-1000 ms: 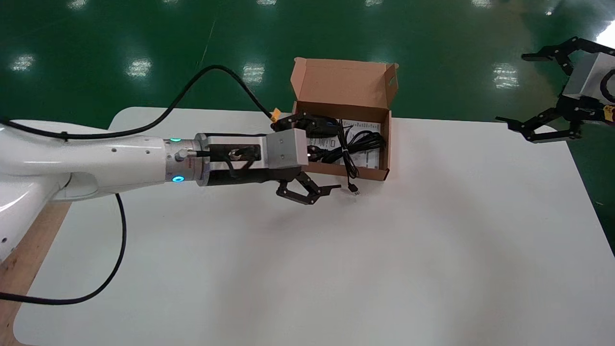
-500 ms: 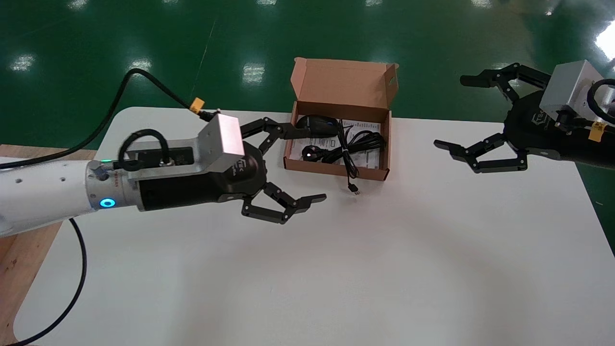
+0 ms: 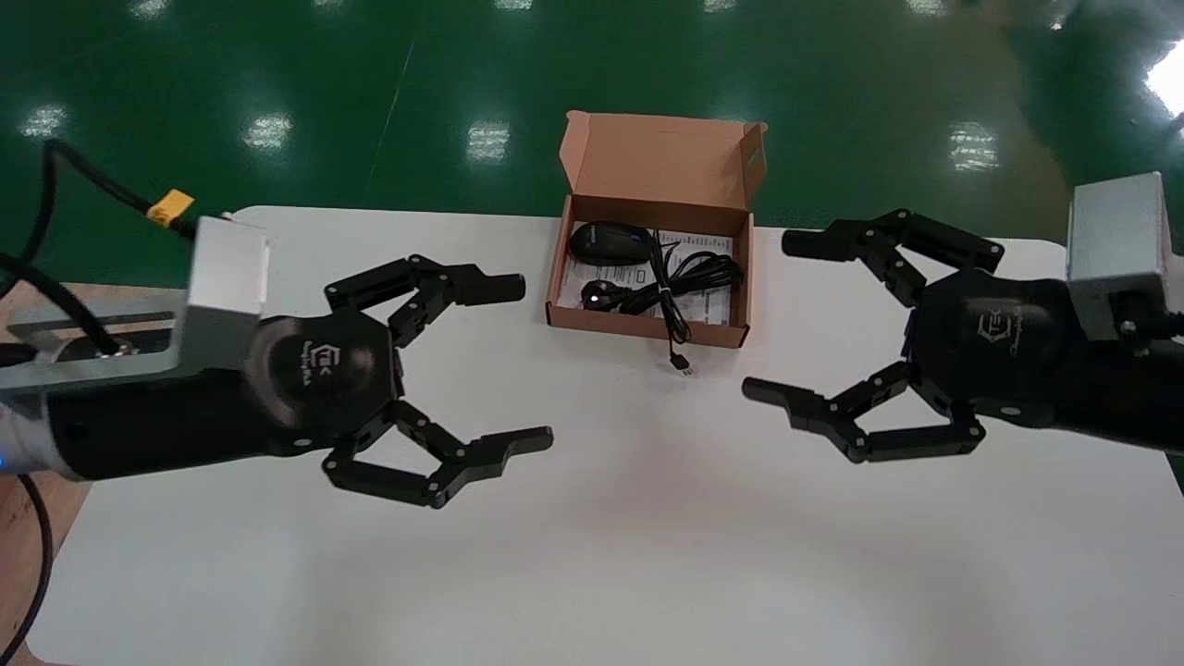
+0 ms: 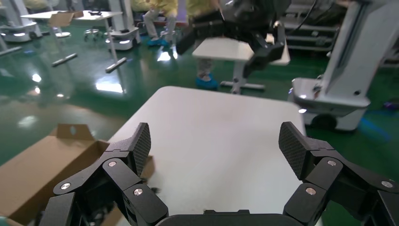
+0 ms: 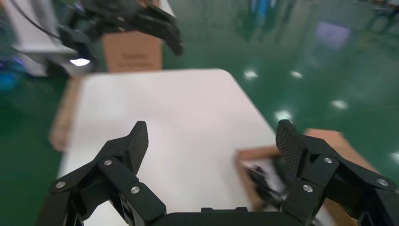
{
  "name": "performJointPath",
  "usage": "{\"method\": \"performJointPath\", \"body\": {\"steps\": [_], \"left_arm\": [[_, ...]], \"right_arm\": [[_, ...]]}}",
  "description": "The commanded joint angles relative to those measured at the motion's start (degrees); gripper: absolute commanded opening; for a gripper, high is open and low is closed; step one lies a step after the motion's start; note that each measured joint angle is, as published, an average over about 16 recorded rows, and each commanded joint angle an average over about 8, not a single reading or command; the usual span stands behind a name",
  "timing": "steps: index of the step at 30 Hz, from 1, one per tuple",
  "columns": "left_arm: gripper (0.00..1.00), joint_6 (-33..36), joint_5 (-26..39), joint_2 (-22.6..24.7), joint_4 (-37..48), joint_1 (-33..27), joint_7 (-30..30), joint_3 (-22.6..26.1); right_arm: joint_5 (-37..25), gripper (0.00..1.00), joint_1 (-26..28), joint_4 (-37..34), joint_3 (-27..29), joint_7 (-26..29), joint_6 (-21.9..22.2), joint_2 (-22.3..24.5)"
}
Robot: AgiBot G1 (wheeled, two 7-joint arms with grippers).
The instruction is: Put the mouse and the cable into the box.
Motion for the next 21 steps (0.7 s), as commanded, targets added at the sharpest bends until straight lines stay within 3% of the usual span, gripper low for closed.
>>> {"method": "performJointPath", "body": {"steps": [1,11,21], "left_arm": [[1.0,1.36,-0.86,-1.45,-1.6,1.32,-1.97,-1.74],[1.0,7.12,-4.53,-7.56,-8.37,6.86,-9.97,-9.12],[1.0,7.52,-4.9,-7.97,-8.8,7.29,-10.26,-9.62]], "right_arm": [[1.62,1.0,-1.89,2.3,0.9,2.38,-0.78,0.26],[8.49,1.0,-9.88,12.06,4.68,12.16,-4.09,1.33],[9.1,1.0,-10.47,12.7,5.03,12.52,-4.3,1.47]]}}
